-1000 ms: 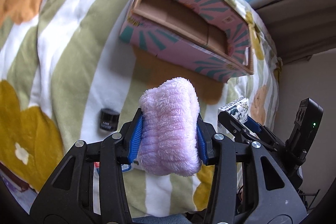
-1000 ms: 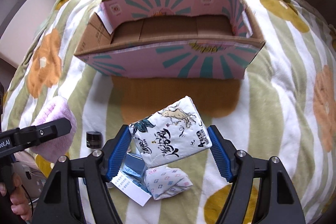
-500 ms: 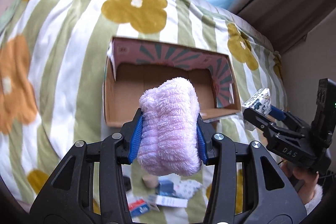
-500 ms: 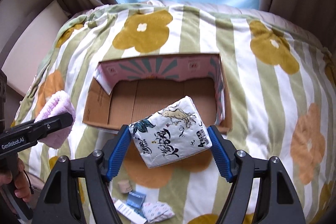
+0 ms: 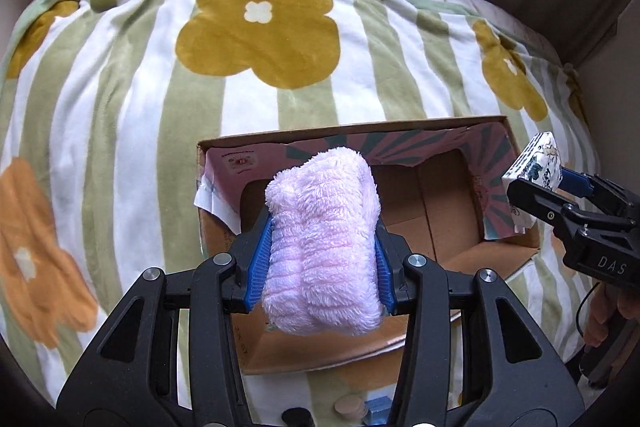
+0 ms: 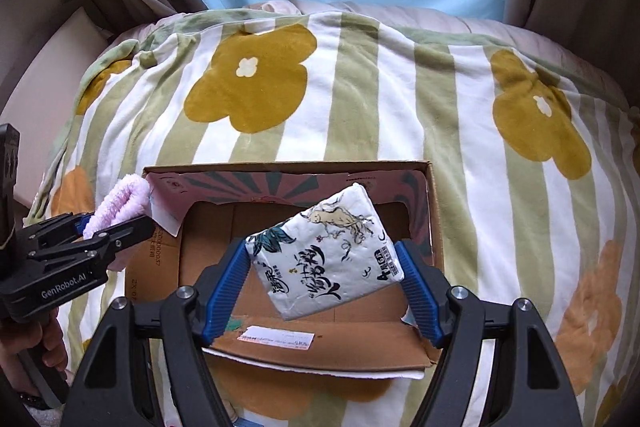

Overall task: Organize objects
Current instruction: 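Carry the hair band and tissue pack into the pink box and release both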

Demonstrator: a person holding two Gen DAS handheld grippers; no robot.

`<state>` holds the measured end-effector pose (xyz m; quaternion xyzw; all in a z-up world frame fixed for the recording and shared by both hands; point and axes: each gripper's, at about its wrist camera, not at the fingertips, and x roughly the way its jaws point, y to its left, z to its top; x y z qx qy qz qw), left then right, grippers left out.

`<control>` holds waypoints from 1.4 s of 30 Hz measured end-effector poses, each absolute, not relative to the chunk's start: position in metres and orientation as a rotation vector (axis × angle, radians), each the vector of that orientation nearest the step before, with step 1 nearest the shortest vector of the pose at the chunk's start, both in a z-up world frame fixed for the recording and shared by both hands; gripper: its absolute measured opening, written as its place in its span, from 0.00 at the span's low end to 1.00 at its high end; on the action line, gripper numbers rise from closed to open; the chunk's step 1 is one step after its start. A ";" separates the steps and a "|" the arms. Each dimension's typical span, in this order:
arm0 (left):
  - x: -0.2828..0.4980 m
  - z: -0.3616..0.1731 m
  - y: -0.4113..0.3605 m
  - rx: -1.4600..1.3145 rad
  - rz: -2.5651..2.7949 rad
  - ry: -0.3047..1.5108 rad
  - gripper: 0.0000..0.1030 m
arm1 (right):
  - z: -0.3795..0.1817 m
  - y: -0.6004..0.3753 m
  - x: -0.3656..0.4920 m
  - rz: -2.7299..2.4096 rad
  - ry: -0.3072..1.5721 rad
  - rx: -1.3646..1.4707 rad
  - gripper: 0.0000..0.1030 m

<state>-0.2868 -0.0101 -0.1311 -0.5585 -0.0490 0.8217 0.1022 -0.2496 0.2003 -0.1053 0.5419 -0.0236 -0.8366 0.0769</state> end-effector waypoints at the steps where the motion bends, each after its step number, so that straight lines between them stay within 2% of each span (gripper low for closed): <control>1: -0.289 -0.138 -0.009 -1.658 2.420 -0.138 0.39 | -0.112 0.201 -0.254 -2.497 -0.074 1.640 0.68; 7: -0.298 -0.169 -0.004 -1.718 2.396 -0.115 0.39 | -0.138 0.203 -0.268 -2.466 -0.074 1.684 0.68; 13: -0.300 -0.171 0.002 -1.716 2.398 -0.061 0.39 | -0.141 0.203 -0.273 -2.453 -0.083 1.687 0.68; 15: -0.301 -0.167 0.003 -1.694 2.414 -0.050 0.42 | -0.141 0.204 -0.276 -2.460 -0.091 1.695 0.68; 16: -0.300 -0.165 0.004 -1.682 2.422 -0.042 0.54 | -0.142 0.204 -0.279 -2.464 -0.095 1.699 0.68; 17: -0.300 -0.162 0.005 -1.672 2.433 -0.031 0.87 | -0.143 0.205 -0.280 -2.463 -0.104 1.699 0.69; 18: -0.300 -0.161 0.005 -1.667 2.443 -0.020 1.00 | -0.144 0.206 -0.282 -2.456 -0.111 1.710 0.72; 19: -0.300 -0.159 0.005 -1.655 2.452 -0.015 1.00 | -0.147 0.206 -0.284 -2.441 -0.110 1.733 0.76; 21: -0.299 -0.156 0.005 -1.643 2.451 -0.022 1.00 | -0.151 0.207 -0.285 -2.397 -0.116 1.756 0.96; 22: -0.298 -0.155 0.004 -1.641 2.452 -0.023 1.00 | -0.151 0.208 -0.284 -2.379 -0.137 1.746 0.99; 27: -0.290 -0.152 -0.002 -1.637 2.461 -0.045 1.00 | -0.147 0.217 -0.276 -2.412 -0.223 1.693 0.99; 42: -0.249 -0.140 -0.021 -1.599 2.521 -0.121 1.00 | -0.120 0.208 -0.249 -2.446 -0.151 1.534 0.99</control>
